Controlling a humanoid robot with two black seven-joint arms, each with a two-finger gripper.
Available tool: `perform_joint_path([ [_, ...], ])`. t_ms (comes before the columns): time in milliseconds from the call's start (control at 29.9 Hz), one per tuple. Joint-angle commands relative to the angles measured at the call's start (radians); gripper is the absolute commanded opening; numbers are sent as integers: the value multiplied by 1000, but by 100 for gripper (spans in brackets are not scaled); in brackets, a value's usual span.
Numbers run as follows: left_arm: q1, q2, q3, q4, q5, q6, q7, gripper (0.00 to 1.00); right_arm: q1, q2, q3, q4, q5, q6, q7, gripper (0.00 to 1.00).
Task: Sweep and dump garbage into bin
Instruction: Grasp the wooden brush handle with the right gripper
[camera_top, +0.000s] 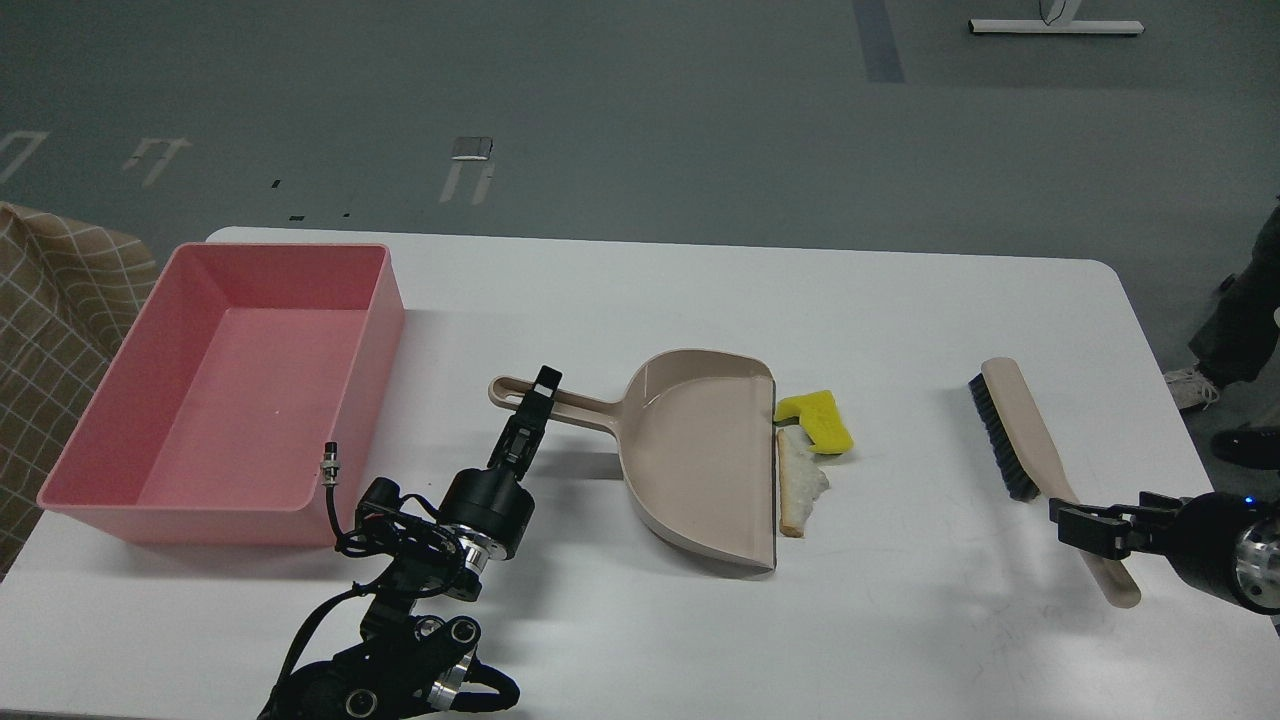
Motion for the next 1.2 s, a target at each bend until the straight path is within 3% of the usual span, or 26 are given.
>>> perform_joint_path([
  [0,0,0,0,-1,0,0,0,12,0,10,-1,1,0,0,0,95],
  [1170,-3,3,0,25,2,0,0,12,0,49,9,1,1,0,-2,91],
])
